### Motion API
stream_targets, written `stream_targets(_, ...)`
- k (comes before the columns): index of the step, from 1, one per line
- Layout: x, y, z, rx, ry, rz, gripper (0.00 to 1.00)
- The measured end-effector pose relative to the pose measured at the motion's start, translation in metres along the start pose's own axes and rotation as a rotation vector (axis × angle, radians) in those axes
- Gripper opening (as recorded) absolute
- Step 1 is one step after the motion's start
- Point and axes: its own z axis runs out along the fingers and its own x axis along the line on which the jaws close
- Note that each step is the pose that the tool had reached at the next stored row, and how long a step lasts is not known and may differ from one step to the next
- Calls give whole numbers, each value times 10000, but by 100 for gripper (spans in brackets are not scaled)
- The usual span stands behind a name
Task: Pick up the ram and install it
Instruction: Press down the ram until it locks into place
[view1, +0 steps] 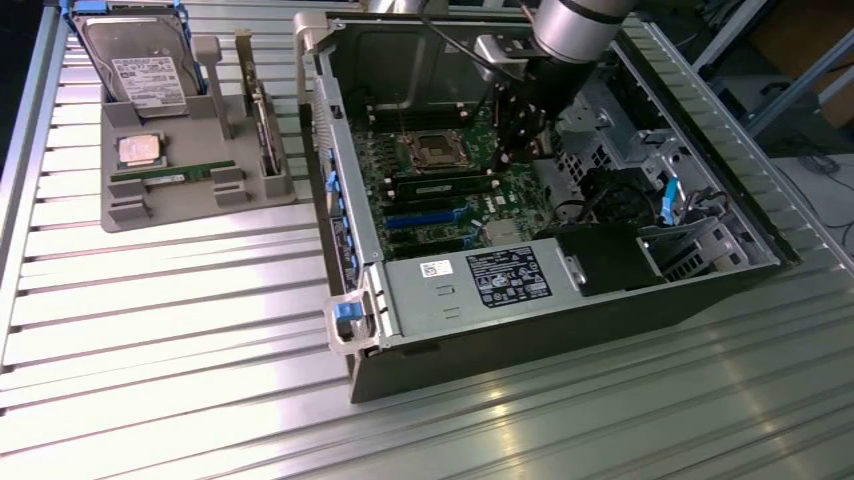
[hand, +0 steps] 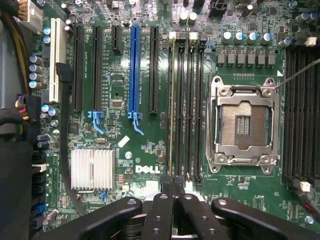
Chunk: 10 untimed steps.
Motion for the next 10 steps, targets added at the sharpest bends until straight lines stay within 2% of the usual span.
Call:
stream_targets(2,-2,7,63,0,-1,-2,10)
stream_targets(10,-4,3,145,0,3,-1,10)
